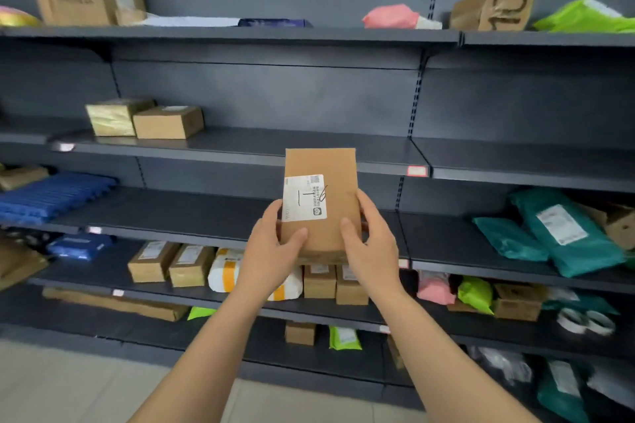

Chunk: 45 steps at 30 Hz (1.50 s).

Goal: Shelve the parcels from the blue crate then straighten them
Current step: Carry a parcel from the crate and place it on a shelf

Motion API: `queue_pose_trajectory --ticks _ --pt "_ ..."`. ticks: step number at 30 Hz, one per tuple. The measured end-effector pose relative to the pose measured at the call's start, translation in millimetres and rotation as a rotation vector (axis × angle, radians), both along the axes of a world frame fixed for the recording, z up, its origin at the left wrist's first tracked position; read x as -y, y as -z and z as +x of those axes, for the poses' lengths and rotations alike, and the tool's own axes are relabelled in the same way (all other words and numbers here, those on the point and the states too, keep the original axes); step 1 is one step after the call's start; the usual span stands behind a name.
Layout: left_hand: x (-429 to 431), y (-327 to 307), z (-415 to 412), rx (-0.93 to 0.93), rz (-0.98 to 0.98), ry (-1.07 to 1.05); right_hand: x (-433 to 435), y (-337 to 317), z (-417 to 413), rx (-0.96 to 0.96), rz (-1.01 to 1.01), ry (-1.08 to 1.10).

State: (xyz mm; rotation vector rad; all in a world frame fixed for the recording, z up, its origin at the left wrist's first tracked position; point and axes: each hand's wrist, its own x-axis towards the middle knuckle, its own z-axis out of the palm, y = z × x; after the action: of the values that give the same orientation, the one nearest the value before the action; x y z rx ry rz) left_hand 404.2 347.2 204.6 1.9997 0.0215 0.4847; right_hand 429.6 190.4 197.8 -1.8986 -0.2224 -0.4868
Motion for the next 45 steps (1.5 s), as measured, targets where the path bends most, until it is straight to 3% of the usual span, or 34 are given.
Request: queue_pose_trajectory --ticks 6,10,21,37,45 --pt "-63 -29 58 0.032 0.03 -0.138 -63 -27 75 -0.012 -0.039 -0.224" --pt "-114 -41 105 0.02 0.075 -0.117 -112 -40 127 0.012 -0.106 -0.303" --pt "-263 -72 240 -0.015 0.272 -0.076 -257 -68 268 0.028 -0.224 -0.311" --pt "-388 -67 443 -0.17 0.429 -0.151 -379 -67 477 -0.134 -0.359 -0.303" --pt "-415 -66 482 -0.187 0.72 -0.241 -413 -67 513 -0.109 -0.516 -0.252"
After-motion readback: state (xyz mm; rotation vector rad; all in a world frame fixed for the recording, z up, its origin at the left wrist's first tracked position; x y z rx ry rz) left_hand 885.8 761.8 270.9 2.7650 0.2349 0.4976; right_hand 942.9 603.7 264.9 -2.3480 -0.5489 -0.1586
